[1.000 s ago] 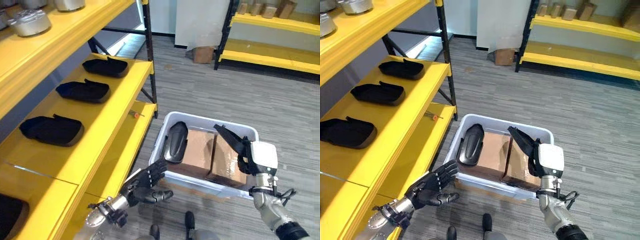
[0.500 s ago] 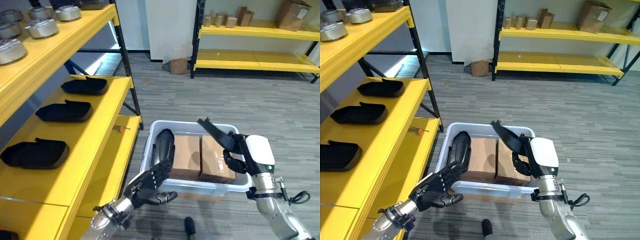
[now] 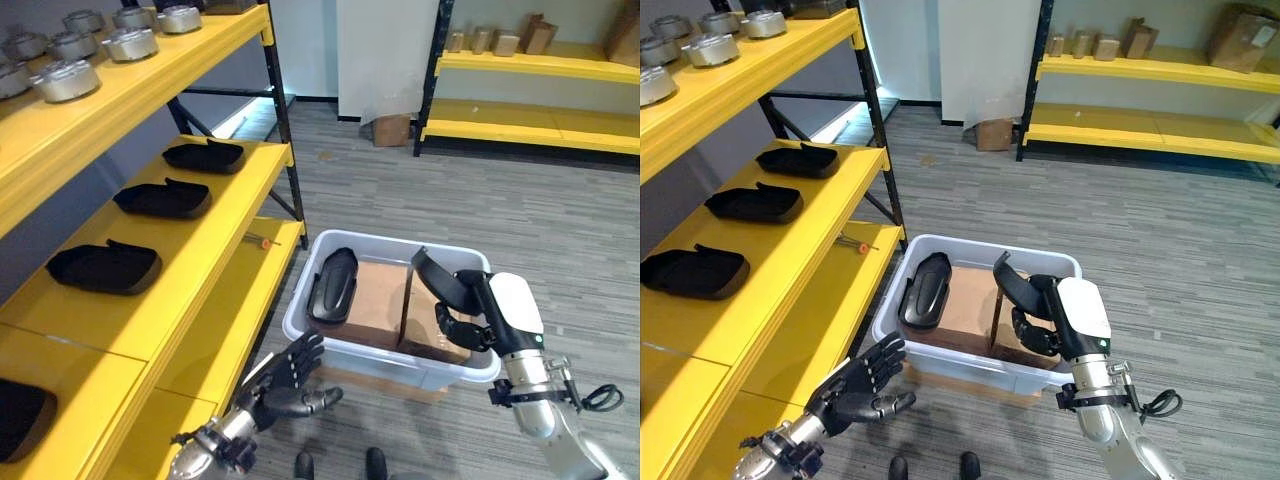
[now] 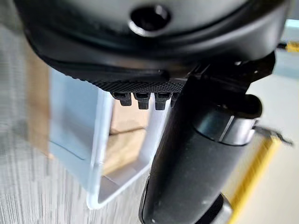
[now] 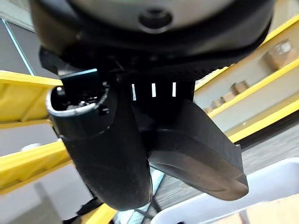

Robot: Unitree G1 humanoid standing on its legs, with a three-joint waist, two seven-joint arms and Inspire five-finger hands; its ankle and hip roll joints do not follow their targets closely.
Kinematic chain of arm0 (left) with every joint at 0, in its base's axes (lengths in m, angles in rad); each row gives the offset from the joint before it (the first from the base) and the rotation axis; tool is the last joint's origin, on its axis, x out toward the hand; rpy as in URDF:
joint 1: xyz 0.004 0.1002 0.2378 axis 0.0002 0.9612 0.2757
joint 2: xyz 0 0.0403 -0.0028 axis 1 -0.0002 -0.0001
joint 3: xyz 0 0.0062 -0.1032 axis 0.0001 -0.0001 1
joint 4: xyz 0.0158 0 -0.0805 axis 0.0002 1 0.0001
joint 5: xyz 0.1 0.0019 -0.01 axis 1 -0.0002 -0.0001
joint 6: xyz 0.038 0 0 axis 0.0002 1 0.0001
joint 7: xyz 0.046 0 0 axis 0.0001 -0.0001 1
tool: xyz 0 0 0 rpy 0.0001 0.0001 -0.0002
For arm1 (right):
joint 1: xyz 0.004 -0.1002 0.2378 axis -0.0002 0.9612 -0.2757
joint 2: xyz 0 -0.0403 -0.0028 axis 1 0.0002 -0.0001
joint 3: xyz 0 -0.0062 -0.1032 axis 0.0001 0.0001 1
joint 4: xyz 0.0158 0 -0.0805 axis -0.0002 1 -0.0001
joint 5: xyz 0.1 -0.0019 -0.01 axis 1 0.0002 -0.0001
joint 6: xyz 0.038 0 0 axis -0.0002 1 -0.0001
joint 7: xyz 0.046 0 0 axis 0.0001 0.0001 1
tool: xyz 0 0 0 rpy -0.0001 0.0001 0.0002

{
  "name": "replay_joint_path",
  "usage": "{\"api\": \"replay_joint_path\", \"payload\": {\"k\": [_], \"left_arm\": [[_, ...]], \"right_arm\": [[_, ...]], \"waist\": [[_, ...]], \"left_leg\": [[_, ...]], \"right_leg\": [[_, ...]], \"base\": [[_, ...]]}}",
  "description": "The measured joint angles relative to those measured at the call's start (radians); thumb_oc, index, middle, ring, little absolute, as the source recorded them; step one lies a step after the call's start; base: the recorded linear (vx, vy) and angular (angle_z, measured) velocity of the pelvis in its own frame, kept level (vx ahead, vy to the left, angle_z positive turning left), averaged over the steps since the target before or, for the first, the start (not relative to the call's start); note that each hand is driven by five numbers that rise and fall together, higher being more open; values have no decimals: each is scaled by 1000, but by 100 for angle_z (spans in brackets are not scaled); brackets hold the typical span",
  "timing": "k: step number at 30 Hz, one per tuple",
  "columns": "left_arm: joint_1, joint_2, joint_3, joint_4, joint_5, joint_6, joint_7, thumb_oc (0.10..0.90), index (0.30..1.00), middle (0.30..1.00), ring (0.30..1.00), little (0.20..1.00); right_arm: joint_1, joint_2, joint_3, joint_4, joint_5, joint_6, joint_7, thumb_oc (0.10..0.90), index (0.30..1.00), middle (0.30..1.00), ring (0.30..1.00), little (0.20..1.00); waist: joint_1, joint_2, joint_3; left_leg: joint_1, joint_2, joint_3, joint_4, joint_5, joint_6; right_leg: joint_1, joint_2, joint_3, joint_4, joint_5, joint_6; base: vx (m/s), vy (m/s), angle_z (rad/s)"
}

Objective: Move parts from the plastic box to the shelf.

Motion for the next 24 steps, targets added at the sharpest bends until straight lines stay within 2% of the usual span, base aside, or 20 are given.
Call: {"api": "replay_joint_path", "payload": {"k": [1, 3, 4, 5, 6, 7, 8, 9, 10, 11, 12, 13, 14, 15, 17, 20, 24], "left_arm": [[3, -8, 1, -2, -3, -2, 0, 900, 1000, 1000, 1000, 1000], [0, -24, 3, 0, -12, -5, 0, 900, 1000, 1000, 1000, 1000], [-14, -24, -1, 2, -11, -5, -21, 900, 1000, 1000, 1000, 1000], [-24, -24, -2, 2, -11, -5, -34, 900, 1000, 1000, 1000, 1000], [-37, -23, -2, 1, -11, -8, -44, 900, 1000, 1000, 1000, 1000], [-43, -19, -2, -2, -12, -10, -44, 900, 1000, 1000, 1000, 1000], [-41, -17, -1, -7, -13, -10, -43, 900, 1000, 1000, 1000, 1000], [-42, -17, -1, -9, -15, -10, -43, 900, 1000, 1000, 1000, 1000], [-65, -17, -1, -8, -19, -5, -44, 900, 1000, 1000, 1000, 1000], [-78, -22, -2, -9, -27, -2, -51, 900, 1000, 1000, 1000, 1000], [-94, -28, -5, -9, -39, 0, -61, 900, 1000, 1000, 1000, 1000], [-108, -25, -8, -11, -47, 0, -67, 900, 1000, 1000, 1000, 1000], [-121, -19, -7, -9, -47, -1, -72, 900, 1000, 1000, 1000, 1000], [-135, -17, -5, -9, -46, -1, -71, 900, 1000, 1000, 1000, 1000], [-141, -8, 4, -16, -33, -1, -72, 900, 1000, 1000, 1000, 1000], [-121, 61, -1, -29, -5, 29, -96, 900, 1000, 1000, 1000, 1000], [-100, 118, -16, -47, -5, 43, -133, 900, 1000, 1000, 1000, 1000]], "right_arm": [[1, -8, -1, -2, 0, -2, -3, 400, 300, 300, 300, 300], [6, -16, 0, -2, 0, 0, -4, 400, 300, 300, 300, 300], [21, -19, -3, -3, 0, 2, -15, 400, 300, 300, 300, 300], [35, -19, -8, -3, 0, 4, -17, 400, 300, 300, 300, 300], [40, -24, -9, -2, 0, 11, -18, 400, 300, 300, 300, 300], [38, -25, -9, -2, 0, 15, -18, 400, 300, 300, 300, 300], [38, -26, -9, -7, 0, 16, -18, 400, 300, 300, 300, 300], [27, -28, -9, -10, 0, 16, -19, 400, 300, 300, 300, 300], [25, -32, -10, -11, 2, 17, -31, 400, 300, 300, 300, 300], [27, -46, -13, -11, 2, 16, -39, 400, 300, 300, 300, 300], [29, -56, -23, -11, 2, 17, -40, 400, 300, 300, 300, 300], [31, -55, -33, -10, 2, 17, -41, 400, 300, 300, 300, 300], [35, -57, -40, -10, 2, 10, -41, 400, 300, 300, 300, 300], [33, -63, -49, -10, 2, 0, -42, 400, 300, 300, 300, 300], [12, -50, -61, -10, 1, -10, -43, 400, 300, 300, 300, 300], [-29, -32, -70, -13, 2, -16, -45, 400, 300, 300, 300, 300], [-38, -13, -66, -16, 10, -11, -53, 400, 300, 300, 300, 300]], "waist": [[9, 12, 2], [8, 15, 18], [-4, 18, 28], [-15, 6, 35], [-15, 9, 40], [-10, -7, 50], [-12, -14, 54], [-14, 0, 54], [-34, -4, 57], [-51, 4, 56], [-54, 24, 54], [-55, 33, 53], [-57, 20, 50], [-61, 17, 50], [-48, 9, 49], [-43, 5, 47], [-40, 0, 45]], "left_leg": [[-17, 0, -3, -1, 1, 11], [-34, 1, -4, 17, 6, 7], [-60, 10, 30, 34, -9, 15], [-72, 15, 69, 42, -21, 13], [-72, 15, 104, 53, -21, 14], [-76, 15, 147, 86, -26, 11], [-61, 14, 175, 97, -25, 10], [-12, 28, 177, 96, -27, 10], [26, 53, 242, 112, -39, 0], [36, 68, 262, 112, -24, 18], [47, 89, 270, 120, 6, 17], [57, 81, 272, 108, -13, -6], [60, 57, 249, 95, -9, -13], [57, 38, 245, 87, -21, 1], [55, 2, 234, 64, -22, 2], [78, -67, 234, 18, -11, 24], [101, -88, 217, 1, -7, 36]], "right_leg": [[-6, 2, -15, 5, 10, -8], [-1, -3, -45, -5, 27, -27], [4, -18, -110, -6, 30, -37], [6, -31, -140, -14, 28, -41], [5, -50, -158, -8, 25, -48], [1, -76, -177, -13, 28, -55], [3, -95, -183, -12, 29, -51], [2, -112, -185, 2, 28, -45], [5, -149, -219, 26, 18, -27], [-3, -167, -233, 58, -5, 3], [-4, -171, -242, 83, -15, 18], [-8, -185, -231, 113, -29, 38], [-8, -205, -224, 121, -38, 52], [-14, -214, -214, 124, -41, 58], [-35, -233, -161, 125, -31, 80], [-12, -292, -144, 96, 7, 129], [28, -310, -151, 66, 28, 131]], "base": [[-171, -27, 12], [-155, -5, 47], [-135, 83, 107], [-136, 114, 117], [-110, 136, 85], [-71, 119, 62], [-126, 231, 41], [-146, 348, 62], [-133, 331, 74], [-98, 364, 76], [-70, 269, 59], [-76, 339, 48], [-72, 283, 50], [-101, 386, 42], [-106, 368, 14], [-166, 485, 14], [-133, 303, 18]]}}
